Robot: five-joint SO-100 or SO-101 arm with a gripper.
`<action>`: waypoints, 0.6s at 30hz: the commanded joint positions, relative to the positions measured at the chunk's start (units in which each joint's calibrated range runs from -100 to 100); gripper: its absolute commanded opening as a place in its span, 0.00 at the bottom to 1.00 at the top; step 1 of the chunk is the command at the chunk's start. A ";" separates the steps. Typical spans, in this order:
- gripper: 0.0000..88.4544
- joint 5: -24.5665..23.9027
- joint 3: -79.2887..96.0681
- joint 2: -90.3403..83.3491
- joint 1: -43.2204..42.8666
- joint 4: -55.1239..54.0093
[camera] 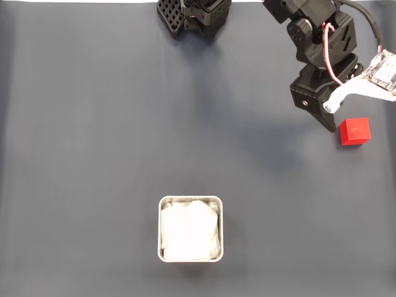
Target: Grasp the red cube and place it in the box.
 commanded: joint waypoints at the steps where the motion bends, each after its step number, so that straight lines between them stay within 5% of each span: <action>1: 0.45 0.39 -0.14 0.69 -0.71 -2.48; 18: 0.46 1.12 -0.32 7.53 -2.28 -9.20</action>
